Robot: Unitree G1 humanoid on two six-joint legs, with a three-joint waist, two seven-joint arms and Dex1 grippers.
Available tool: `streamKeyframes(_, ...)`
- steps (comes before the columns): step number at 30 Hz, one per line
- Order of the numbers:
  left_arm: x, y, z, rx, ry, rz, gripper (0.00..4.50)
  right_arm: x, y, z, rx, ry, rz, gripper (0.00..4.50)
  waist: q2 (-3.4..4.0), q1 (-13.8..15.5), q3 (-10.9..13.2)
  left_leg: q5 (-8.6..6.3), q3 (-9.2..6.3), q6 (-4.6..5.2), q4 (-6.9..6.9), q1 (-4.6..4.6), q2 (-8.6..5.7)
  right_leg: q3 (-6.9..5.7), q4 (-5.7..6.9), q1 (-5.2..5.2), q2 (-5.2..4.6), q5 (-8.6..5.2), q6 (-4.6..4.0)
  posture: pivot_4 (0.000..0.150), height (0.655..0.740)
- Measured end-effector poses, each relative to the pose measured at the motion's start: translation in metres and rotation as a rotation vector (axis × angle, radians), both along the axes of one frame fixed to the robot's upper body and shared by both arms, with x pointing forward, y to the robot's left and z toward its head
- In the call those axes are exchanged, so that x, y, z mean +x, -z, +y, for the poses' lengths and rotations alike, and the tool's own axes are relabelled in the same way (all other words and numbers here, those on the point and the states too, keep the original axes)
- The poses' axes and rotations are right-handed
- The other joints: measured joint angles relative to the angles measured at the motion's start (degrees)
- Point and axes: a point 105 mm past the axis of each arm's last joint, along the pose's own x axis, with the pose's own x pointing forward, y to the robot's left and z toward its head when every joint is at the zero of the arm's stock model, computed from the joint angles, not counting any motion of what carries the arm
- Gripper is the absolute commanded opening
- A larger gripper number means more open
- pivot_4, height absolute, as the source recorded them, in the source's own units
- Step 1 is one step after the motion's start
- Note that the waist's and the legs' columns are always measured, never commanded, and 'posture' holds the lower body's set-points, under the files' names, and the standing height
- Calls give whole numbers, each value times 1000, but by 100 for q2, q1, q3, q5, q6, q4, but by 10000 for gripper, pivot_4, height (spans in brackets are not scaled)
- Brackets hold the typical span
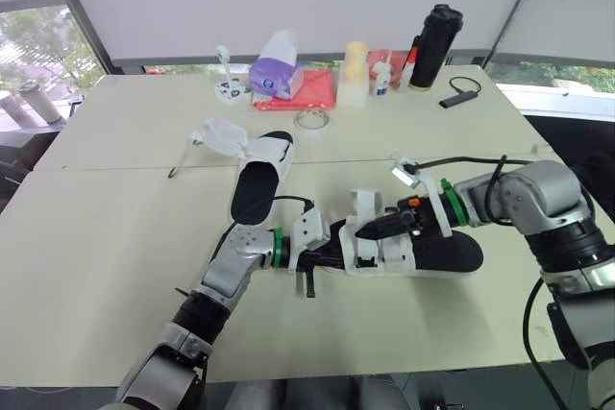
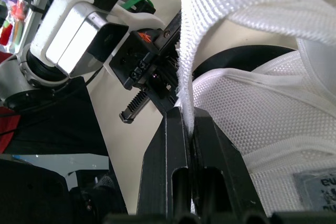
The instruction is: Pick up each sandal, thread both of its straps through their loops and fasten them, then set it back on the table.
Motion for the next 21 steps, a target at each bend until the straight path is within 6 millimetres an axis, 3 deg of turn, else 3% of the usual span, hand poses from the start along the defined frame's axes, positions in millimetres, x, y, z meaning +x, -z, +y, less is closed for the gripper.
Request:
streamKeyframes(15,1,0,0,1,-5,-1,0,1,6,5,-95,-88,-216,373,0,-5,0,0,0,-1,1,0,0,0,5,-2,0,1,3,1500,7400)
streamKeyframes(21,0,-1,-1,-2,0,-5,0,-16,6,4,-132,-161,-251,373,0,4,0,0,-1,-1,1,-1,0,0,3,-1,0,1,3,1500,7400)
